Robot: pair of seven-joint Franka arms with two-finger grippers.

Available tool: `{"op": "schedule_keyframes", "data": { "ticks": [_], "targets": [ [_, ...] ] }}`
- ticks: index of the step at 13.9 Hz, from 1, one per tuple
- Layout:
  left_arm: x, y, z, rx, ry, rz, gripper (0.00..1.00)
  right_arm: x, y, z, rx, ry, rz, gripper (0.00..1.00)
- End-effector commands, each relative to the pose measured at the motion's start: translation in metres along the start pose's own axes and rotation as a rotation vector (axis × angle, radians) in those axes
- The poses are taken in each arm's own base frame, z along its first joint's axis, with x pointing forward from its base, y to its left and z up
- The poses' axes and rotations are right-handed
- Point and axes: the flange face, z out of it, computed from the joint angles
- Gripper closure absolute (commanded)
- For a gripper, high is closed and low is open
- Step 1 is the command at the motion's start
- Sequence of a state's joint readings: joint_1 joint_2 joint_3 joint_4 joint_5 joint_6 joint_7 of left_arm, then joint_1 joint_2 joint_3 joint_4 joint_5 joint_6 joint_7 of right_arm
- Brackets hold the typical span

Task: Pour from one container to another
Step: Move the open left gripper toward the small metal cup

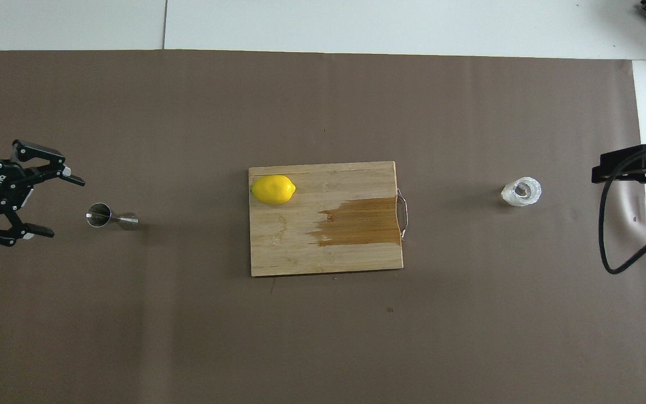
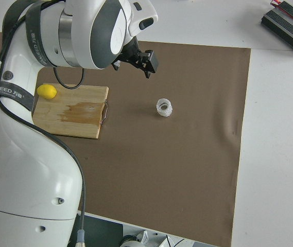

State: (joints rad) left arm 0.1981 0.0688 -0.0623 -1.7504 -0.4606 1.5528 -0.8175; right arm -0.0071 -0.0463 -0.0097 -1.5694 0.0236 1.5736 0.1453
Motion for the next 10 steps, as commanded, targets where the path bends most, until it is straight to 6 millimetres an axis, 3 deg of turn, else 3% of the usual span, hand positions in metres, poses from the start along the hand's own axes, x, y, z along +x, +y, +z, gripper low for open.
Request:
{"op": "schedule_keyframes", "data": {
  "ticks": [1, 7, 10],
  "targets": [
    [0.02, -0.021, 0.021, -0.123, -0.068, -0.259, 0.0, -0.003, 0.003, -0.005, 0.025, -0.009, -0.014, 0.0],
    [0.044, -0.062, 0.05, -0.361, -0.198, -0.721, 0.0, -0.003, 0.003, -0.005, 0.027, -0.009, -0.014, 0.0],
    [0.067, -0.112, 0.062, -0.501, -0.322, -0.963, 0.0, -0.003, 0.003, -0.005, 0.027, -0.009, -0.014, 0.0]
  ]
}}
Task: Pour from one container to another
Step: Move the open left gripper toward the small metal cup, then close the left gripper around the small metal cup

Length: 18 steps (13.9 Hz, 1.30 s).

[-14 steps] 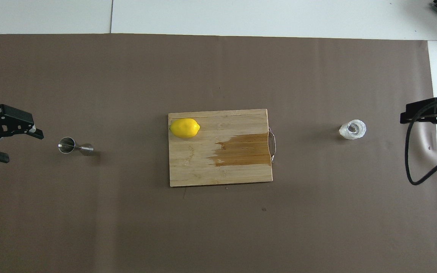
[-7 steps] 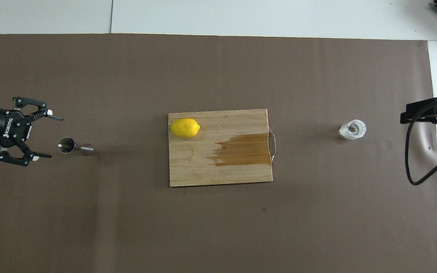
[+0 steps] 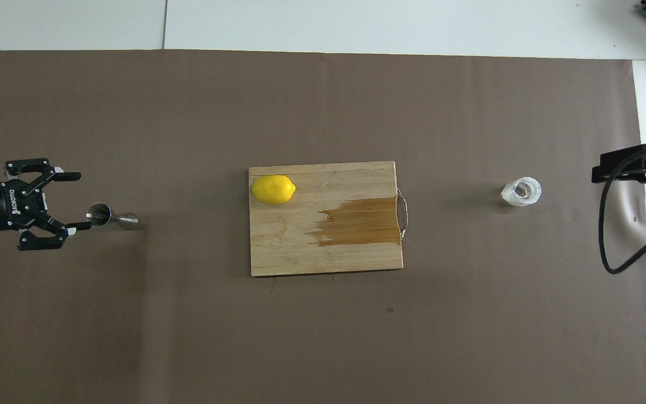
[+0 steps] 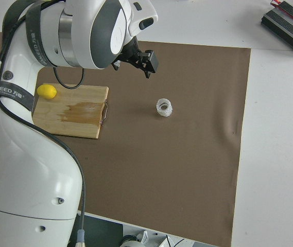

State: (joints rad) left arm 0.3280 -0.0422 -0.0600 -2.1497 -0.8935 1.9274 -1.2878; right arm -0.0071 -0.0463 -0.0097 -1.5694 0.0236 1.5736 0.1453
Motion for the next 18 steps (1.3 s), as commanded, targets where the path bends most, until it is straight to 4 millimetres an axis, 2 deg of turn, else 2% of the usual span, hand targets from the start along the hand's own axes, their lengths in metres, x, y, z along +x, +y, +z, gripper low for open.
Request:
{"op": "schedule_keyframes", "data": {
  "ticks": [1, 5, 7, 9, 12, 13, 18],
  "targets": [
    [0.039, -0.03, -0.007, -0.118, -0.083, -0.181, 0.0, -0.003, 0.003, -0.005, 0.027, -0.009, -0.014, 0.0],
    [0.068, -0.043, 0.016, -0.159, -0.117, -0.297, 0.0, -0.003, 0.003, -0.005, 0.025, -0.009, -0.014, 0.0],
    [0.072, -0.042, 0.02, -0.172, -0.11, -0.307, 0.0, -0.003, 0.003, -0.005, 0.027, -0.009, -0.014, 0.0],
    [0.087, -0.05, 0.025, -0.172, -0.102, -0.282, 0.0, -0.003, 0.003, -0.005, 0.027, -0.009, -0.014, 0.0],
    [0.093, -0.052, 0.038, -0.215, -0.105, -0.267, 0.0, -0.003, 0.003, -0.005, 0.027, -0.009, -0.014, 0.0],
    [0.095, -0.049, 0.05, -0.22, -0.095, -0.265, 0.0, -0.003, 0.003, -0.005, 0.027, -0.009, -0.014, 0.0],
    [0.085, -0.05, 0.06, -0.207, -0.092, -0.15, 0.0, -0.003, 0.003, -0.005, 0.025, -0.009, -0.014, 0.0]
  ]
}}
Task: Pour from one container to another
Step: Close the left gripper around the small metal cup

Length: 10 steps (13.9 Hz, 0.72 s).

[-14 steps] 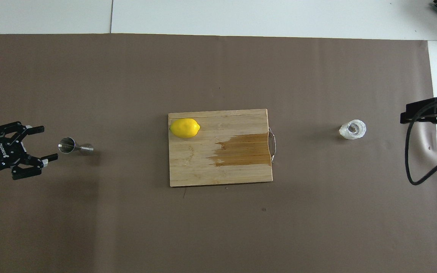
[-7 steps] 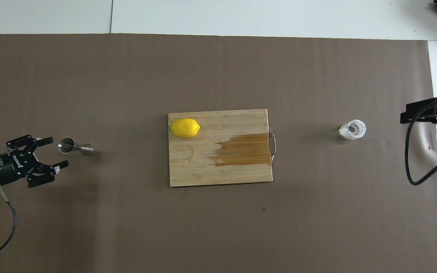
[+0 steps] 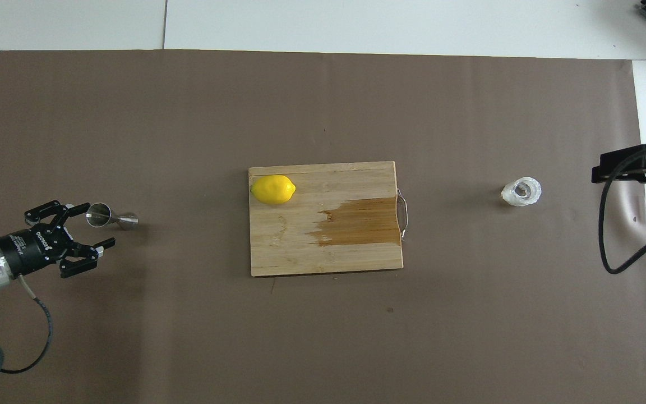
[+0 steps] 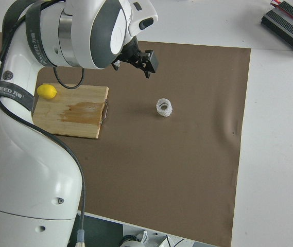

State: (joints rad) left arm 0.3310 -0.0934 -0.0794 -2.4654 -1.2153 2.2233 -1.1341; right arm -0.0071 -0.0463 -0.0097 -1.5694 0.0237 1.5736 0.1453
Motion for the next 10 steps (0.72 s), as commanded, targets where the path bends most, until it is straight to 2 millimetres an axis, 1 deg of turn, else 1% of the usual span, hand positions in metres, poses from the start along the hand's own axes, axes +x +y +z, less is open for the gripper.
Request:
{"op": "schedule_keyframes", "data": {
  "ticks": [1, 3, 6, 10],
  "targets": [
    [-0.0027, -0.004, 0.0062, -0.007, -0.004, 0.049, 0.0, -0.0026, 0.0031, -0.0046, 0.025, -0.009, -0.014, 0.0],
    [-0.0016, -0.0011, 0.0037, -0.014, -0.006, 0.08, 0.0, -0.0027, 0.0021, -0.0046, 0.027, -0.009, -0.015, 0.0],
    [0.0009, 0.0017, 0.0002, -0.026, -0.003, 0.077, 0.0, -0.0026, 0.0031, -0.0046, 0.025, -0.009, -0.014, 0.0],
    [-0.0025, 0.005, -0.0011, -0.036, -0.003, 0.081, 0.0, -0.0026, 0.0029, -0.0047, 0.027, -0.009, -0.014, 0.0]
  ]
}}
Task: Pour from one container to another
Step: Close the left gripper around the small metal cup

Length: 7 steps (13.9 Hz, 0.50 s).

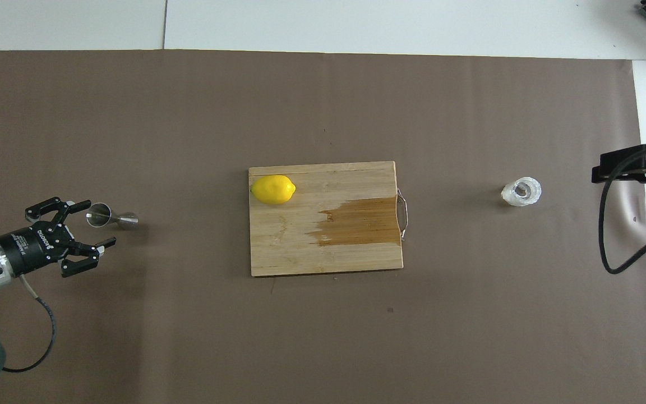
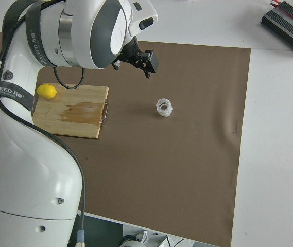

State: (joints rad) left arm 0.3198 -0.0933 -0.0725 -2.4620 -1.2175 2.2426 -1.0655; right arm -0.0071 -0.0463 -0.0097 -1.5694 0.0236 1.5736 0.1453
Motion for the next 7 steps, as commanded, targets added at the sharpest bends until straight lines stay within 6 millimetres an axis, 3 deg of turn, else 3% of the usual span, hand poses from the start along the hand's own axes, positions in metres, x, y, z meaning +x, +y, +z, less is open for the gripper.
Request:
{"op": "schedule_keyframes", "data": {
  "ticks": [1, 3, 7],
  "targets": [
    [0.0002, 0.0037, -0.0001, -0.024, -0.006, 0.006, 0.01, -0.0026, 0.0031, -0.0046, 0.025, -0.009, -0.014, 0.0],
    [-0.0013, 0.0046, -0.0004, -0.027, -0.006, 0.011, 0.1, -0.0026, 0.0031, -0.0046, 0.025, -0.009, -0.014, 0.0],
    [-0.0017, 0.0041, 0.0045, -0.026, 0.003, 0.016, 0.15, -0.0026, 0.0029, -0.0046, 0.027, -0.009, -0.014, 0.0]
  ]
}}
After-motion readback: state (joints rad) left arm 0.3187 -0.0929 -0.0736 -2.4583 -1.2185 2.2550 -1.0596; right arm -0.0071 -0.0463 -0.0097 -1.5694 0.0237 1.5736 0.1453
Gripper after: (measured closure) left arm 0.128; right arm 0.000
